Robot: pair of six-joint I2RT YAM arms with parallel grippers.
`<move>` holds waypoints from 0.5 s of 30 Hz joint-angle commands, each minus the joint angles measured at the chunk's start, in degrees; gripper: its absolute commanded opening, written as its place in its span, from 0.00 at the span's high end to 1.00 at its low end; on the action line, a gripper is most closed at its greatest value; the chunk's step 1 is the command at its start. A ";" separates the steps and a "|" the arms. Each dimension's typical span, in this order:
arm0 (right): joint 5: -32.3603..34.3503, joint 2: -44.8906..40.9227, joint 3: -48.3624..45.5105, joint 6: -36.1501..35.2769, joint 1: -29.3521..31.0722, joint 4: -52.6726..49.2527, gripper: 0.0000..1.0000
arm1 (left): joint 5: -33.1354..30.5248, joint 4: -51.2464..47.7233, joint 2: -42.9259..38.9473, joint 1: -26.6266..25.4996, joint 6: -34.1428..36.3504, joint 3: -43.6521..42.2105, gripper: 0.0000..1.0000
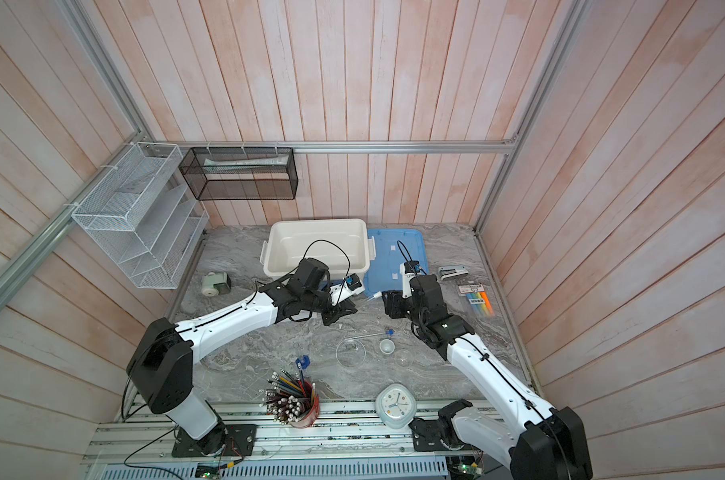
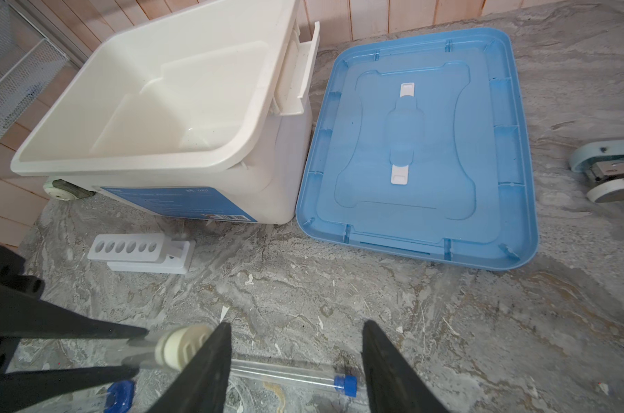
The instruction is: Organize the chemistry lab equipment
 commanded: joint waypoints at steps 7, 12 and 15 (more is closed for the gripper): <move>5.36 -0.03 3.39 -3.25 0.34 -4.92 0.41 | -2.43 -0.88 1.20 -0.67 0.53 1.37 0.83; 5.27 0.15 4.24 -4.08 0.43 -4.46 0.41 | -3.37 -1.42 1.84 -1.23 0.90 1.68 0.83; 3.55 0.33 3.90 -3.59 0.52 -3.20 0.41 | -3.56 -1.78 2.08 -1.44 1.08 1.82 0.83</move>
